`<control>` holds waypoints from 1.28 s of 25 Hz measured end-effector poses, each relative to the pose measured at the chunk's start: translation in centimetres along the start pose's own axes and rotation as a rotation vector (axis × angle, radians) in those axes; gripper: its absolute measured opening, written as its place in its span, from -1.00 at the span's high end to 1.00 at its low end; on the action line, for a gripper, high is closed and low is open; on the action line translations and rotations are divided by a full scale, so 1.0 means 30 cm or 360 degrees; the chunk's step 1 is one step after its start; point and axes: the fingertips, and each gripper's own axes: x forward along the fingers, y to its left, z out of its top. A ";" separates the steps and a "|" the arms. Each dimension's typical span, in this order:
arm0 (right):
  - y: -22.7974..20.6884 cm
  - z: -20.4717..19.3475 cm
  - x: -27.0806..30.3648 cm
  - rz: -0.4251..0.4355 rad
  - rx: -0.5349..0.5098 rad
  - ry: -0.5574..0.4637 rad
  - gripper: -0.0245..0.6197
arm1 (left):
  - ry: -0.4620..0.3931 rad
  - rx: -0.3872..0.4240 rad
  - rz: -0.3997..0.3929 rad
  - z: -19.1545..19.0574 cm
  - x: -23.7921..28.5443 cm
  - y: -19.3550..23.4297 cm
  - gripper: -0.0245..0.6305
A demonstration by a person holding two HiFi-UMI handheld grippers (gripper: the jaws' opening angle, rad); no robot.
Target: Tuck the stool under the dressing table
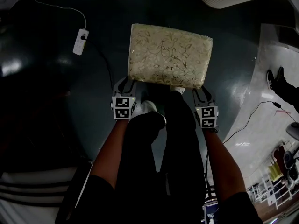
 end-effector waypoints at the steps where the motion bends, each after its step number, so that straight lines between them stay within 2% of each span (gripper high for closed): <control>1: -0.008 0.004 -0.001 -0.0030 0.0009 -0.0001 0.42 | -0.0007 -0.0005 0.0002 0.000 -0.002 -0.008 0.47; 4: -0.036 0.021 0.003 -0.0091 0.0037 -0.0029 0.43 | -0.0015 -0.0010 0.0030 -0.003 0.000 -0.023 0.47; 7: -0.046 0.037 0.006 -0.0064 -0.0007 -0.0029 0.43 | 0.0013 -0.0008 0.0058 -0.014 -0.006 -0.029 0.47; 11: -0.066 0.054 -0.011 -0.0039 -0.0028 0.0012 0.43 | 0.0105 0.0036 0.0031 -0.010 -0.032 -0.060 0.46; 16: -0.080 0.003 0.029 0.0078 -0.0127 0.0131 0.43 | 0.0205 -0.0068 0.0110 -0.063 0.015 -0.084 0.46; 19: -0.088 0.010 0.036 0.0112 -0.0148 0.0129 0.43 | 0.0219 -0.0089 0.0148 -0.062 0.018 -0.085 0.46; 24: -0.083 0.019 0.036 0.0105 -0.0136 0.0104 0.42 | 0.0227 -0.0026 0.0132 -0.037 0.021 -0.064 0.46; 32: -0.071 0.015 0.021 0.0042 -0.0071 0.0181 0.42 | 0.0259 0.0030 0.0033 -0.051 0.007 -0.069 0.46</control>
